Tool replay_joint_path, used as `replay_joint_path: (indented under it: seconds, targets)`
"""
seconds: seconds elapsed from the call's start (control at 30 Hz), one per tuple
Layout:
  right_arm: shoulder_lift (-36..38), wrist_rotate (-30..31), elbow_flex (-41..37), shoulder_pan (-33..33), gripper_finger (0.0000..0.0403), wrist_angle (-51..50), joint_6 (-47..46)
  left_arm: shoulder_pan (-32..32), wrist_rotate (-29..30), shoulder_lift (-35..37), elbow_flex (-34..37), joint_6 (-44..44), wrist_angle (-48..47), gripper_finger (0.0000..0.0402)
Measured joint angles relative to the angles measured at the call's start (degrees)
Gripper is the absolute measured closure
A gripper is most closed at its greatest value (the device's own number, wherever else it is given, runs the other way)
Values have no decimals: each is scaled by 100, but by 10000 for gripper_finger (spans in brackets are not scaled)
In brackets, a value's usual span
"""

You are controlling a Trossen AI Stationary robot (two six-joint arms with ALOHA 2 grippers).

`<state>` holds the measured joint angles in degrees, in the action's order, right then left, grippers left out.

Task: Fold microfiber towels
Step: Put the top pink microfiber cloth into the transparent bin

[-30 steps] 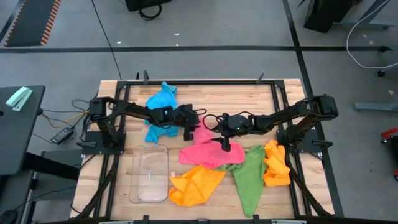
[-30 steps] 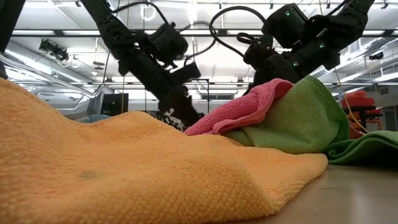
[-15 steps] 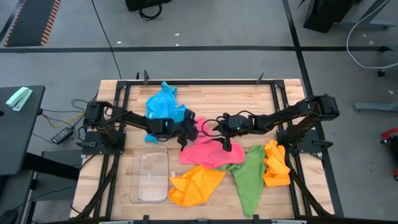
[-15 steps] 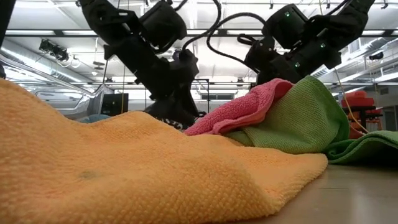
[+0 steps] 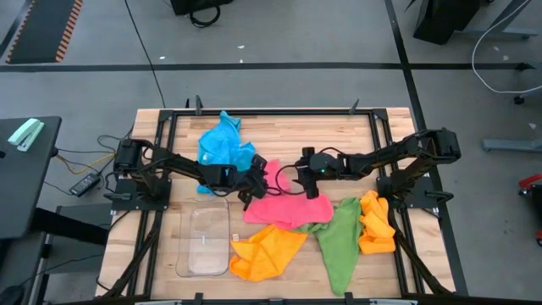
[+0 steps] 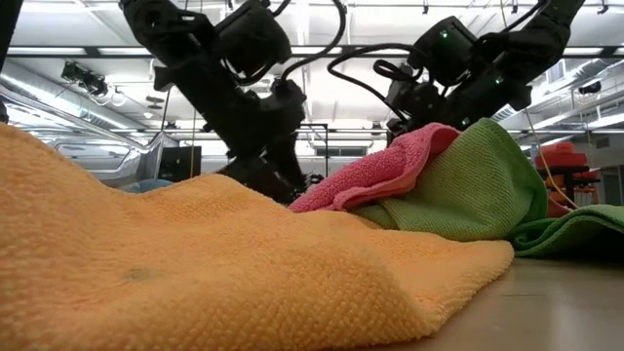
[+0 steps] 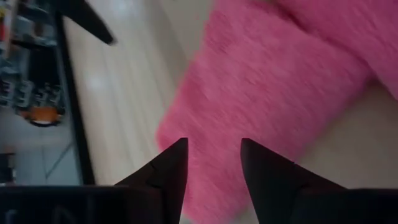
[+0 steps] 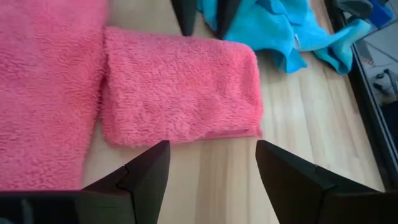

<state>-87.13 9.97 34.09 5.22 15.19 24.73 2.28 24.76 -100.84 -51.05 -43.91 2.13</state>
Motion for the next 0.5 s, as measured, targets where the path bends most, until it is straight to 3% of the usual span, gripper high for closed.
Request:
replay_joint_path:
  seconds: [0.23, 0.5]
  targets:
    - [-2, 15, 0, 109, 155, -137, -449, 115, 15, 0, 0, -215, -542, 266]
    - [-2, 14, 0, 102, 155, -137, -612, 112, 659, 0, 0, -179, -614, 261]
